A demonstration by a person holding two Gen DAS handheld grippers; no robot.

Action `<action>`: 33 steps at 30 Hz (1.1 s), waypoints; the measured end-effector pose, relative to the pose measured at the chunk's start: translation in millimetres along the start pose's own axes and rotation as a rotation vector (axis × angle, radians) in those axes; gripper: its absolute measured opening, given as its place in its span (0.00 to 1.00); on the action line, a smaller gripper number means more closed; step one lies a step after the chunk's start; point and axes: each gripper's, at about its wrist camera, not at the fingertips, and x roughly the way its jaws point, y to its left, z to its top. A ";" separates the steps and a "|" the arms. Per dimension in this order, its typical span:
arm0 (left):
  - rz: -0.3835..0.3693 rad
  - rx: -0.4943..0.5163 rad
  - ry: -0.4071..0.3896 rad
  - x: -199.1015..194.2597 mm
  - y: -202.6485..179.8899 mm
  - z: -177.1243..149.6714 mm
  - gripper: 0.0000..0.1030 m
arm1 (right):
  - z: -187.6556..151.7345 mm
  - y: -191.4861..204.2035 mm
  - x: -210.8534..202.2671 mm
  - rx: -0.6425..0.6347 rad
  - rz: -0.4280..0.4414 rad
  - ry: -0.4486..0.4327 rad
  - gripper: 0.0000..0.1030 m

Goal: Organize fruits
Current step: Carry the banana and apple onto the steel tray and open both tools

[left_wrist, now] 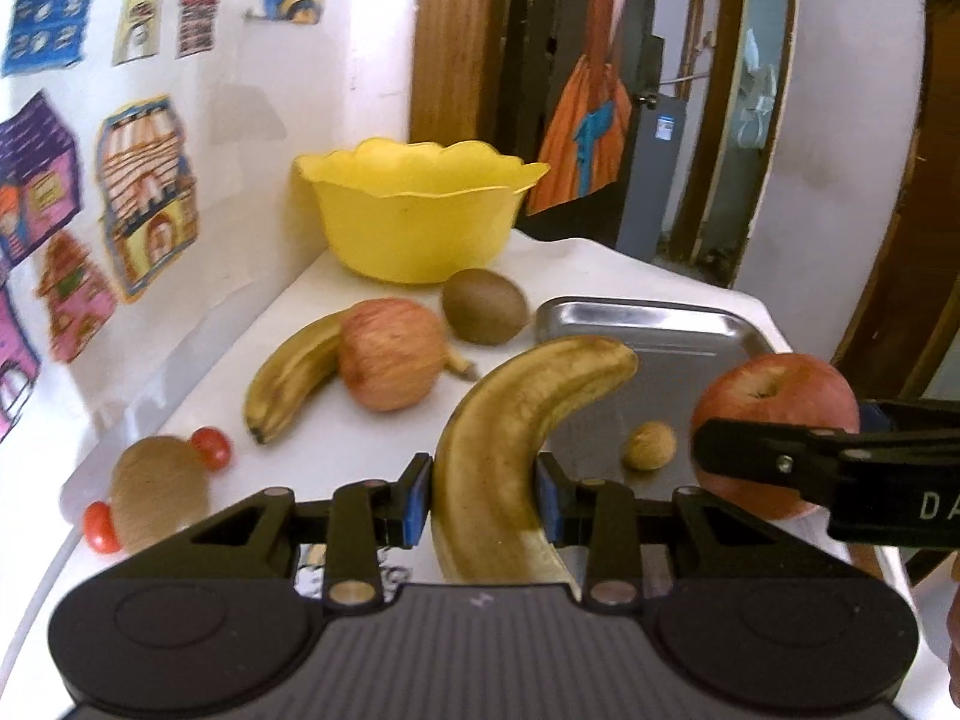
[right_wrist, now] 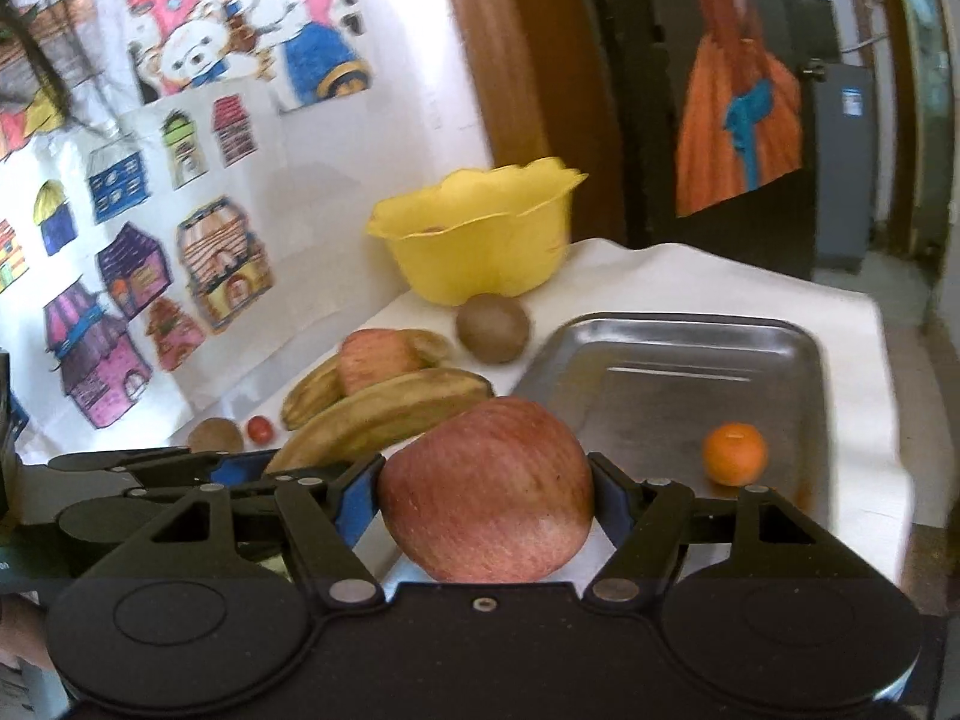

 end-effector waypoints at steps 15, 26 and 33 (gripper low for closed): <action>-0.070 0.057 -0.003 47.7 -51.8 16.7 0.38 | -17.1 -59.0 -14.5 0.127 -0.123 -0.004 0.70; -0.063 0.091 0.012 73.3 -67.1 28.2 0.38 | -6.4 -80.0 7.4 0.128 -0.111 -0.004 0.70; -0.055 0.098 0.024 80.6 -68.4 28.3 0.38 | -4.9 -85.2 18.2 0.135 -0.110 0.009 0.70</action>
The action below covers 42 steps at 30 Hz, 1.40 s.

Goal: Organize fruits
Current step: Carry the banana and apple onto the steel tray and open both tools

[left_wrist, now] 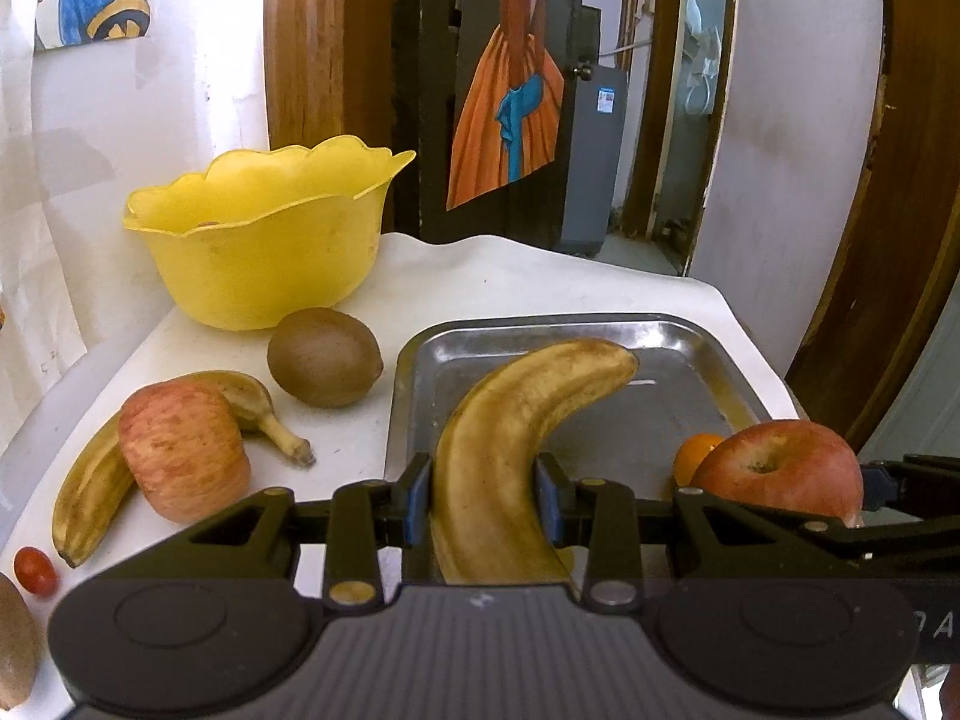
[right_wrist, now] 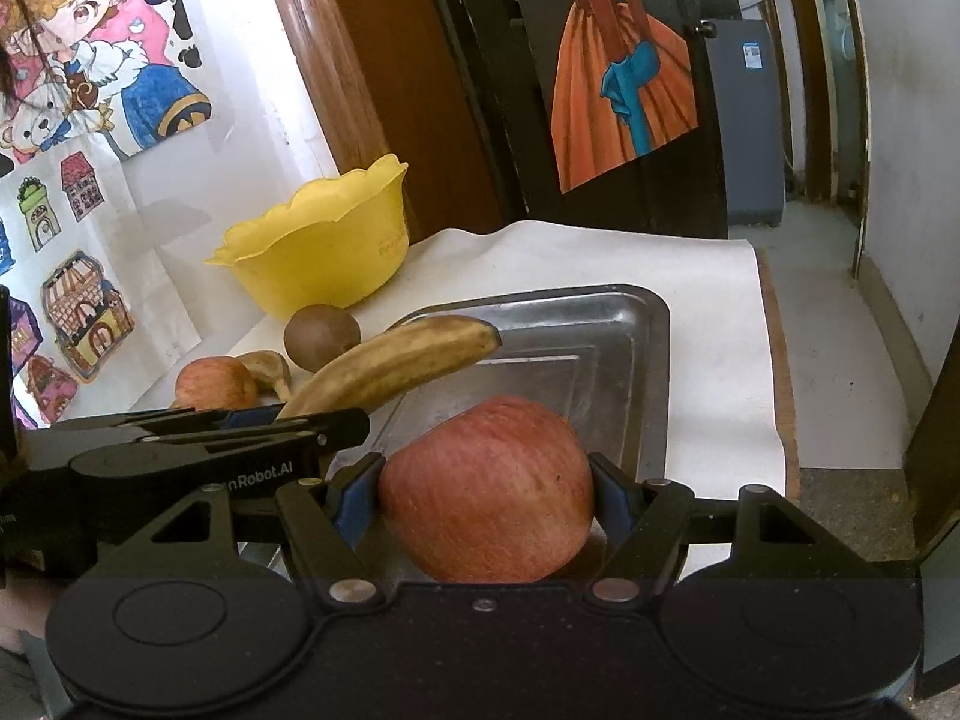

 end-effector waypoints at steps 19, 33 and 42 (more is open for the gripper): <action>0.028 -0.027 0.009 5.9 6.7 -8.4 0.39 | -6.7 0.6 7.5 0.008 -0.006 0.015 0.71; 0.058 -0.058 -0.089 -29.0 19.2 -0.6 0.66 | -5.7 10.7 -9.8 -0.021 -0.043 -0.012 0.75; 0.057 -0.065 -0.183 -80.5 46.6 -4.1 0.96 | -9.7 42.9 -48.2 -0.032 -0.110 -0.101 0.90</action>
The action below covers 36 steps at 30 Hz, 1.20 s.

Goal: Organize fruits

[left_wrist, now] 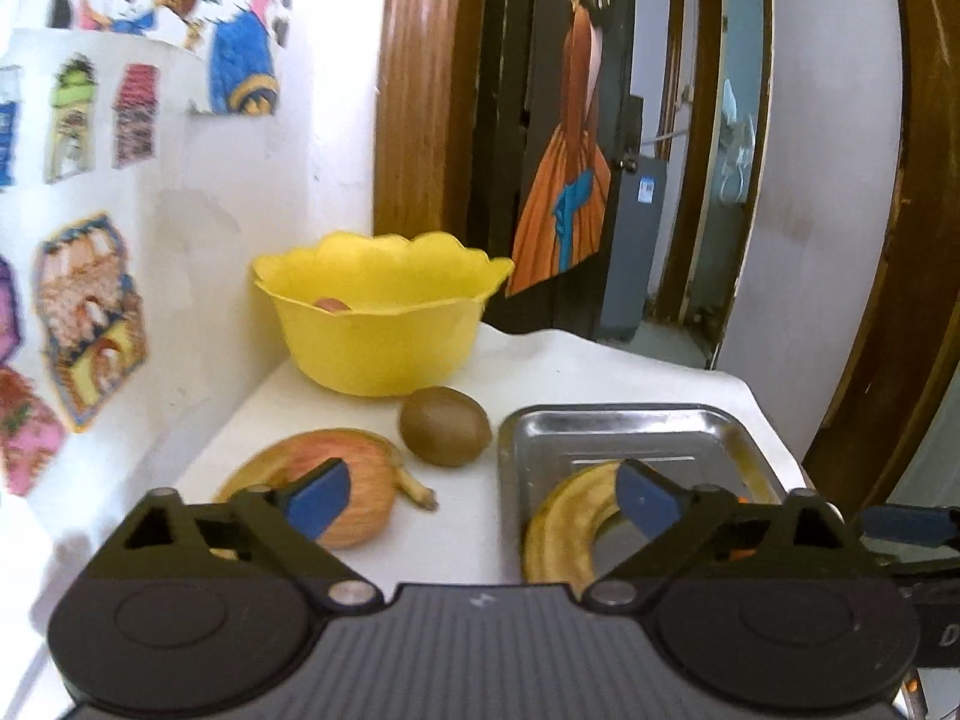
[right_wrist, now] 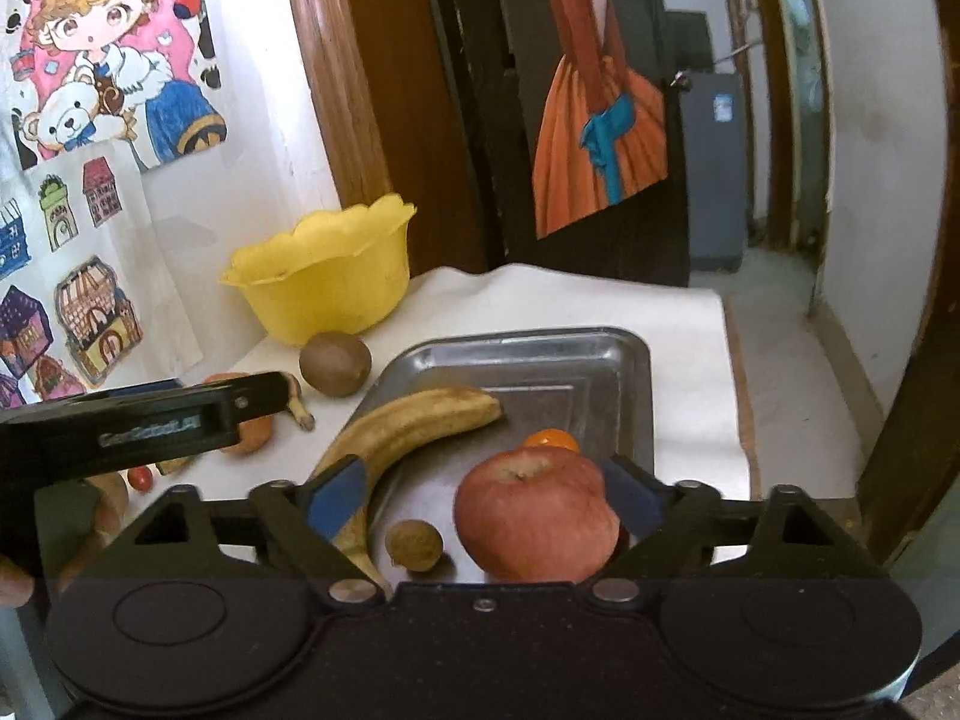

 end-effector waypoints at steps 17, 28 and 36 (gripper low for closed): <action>0.048 -0.015 0.029 -93.1 71.6 -36.5 0.99 | -53.2 83.3 -73.6 0.070 -0.159 -0.005 0.99; 0.156 -0.021 0.128 -106.6 99.0 -62.7 0.99 | -90.7 118.1 -78.4 0.084 -0.156 0.159 0.99; 0.206 -0.042 0.161 -102.3 107.0 -66.4 0.99 | -97.3 135.1 -67.3 0.071 -0.134 0.222 0.99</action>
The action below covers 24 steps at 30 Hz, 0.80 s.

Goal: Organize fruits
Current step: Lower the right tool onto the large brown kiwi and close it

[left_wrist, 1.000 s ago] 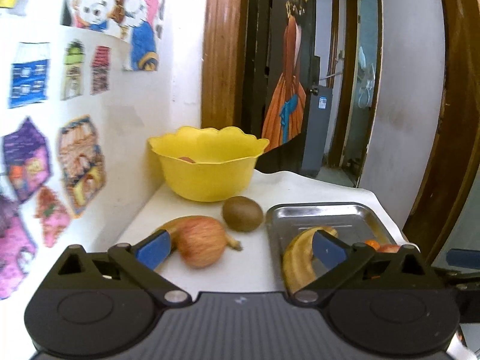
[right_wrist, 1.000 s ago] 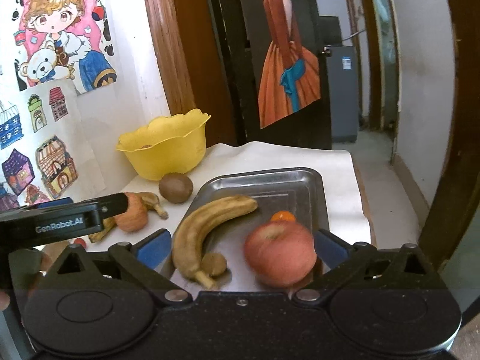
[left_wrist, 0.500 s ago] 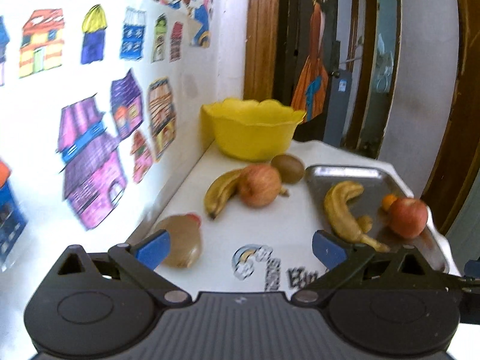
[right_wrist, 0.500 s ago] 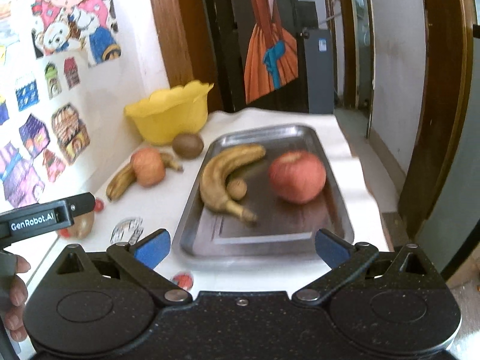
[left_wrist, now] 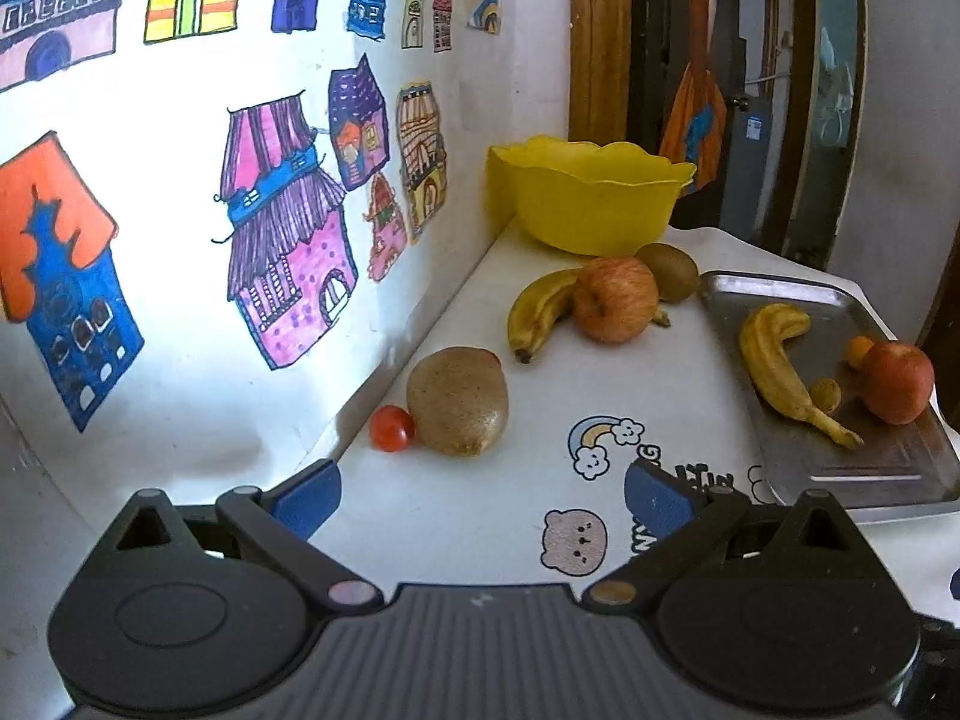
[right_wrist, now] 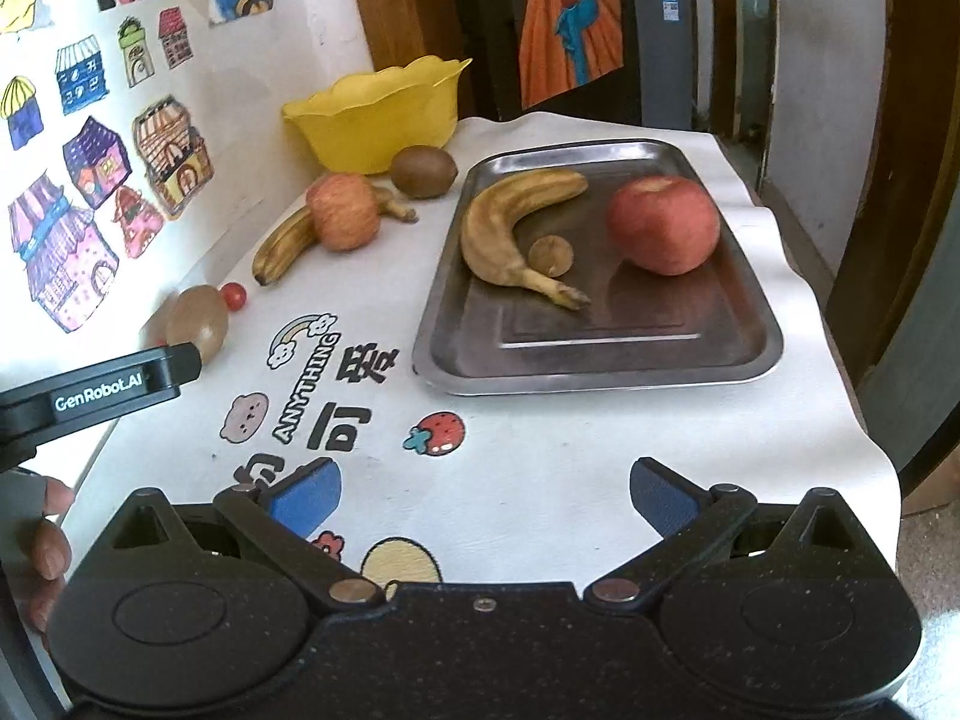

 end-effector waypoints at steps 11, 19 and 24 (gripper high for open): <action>0.039 -0.025 0.031 10.9 7.2 -0.7 0.99 | 7.3 8.1 12.0 -0.026 0.019 -0.004 0.99; 0.069 -0.054 0.081 23.0 14.3 -10.8 0.99 | 19.8 10.8 18.8 -0.075 0.050 -0.041 0.99; 0.096 -0.078 0.092 28.6 20.0 -12.5 0.99 | 40.0 19.3 29.8 -0.139 0.089 -0.049 0.99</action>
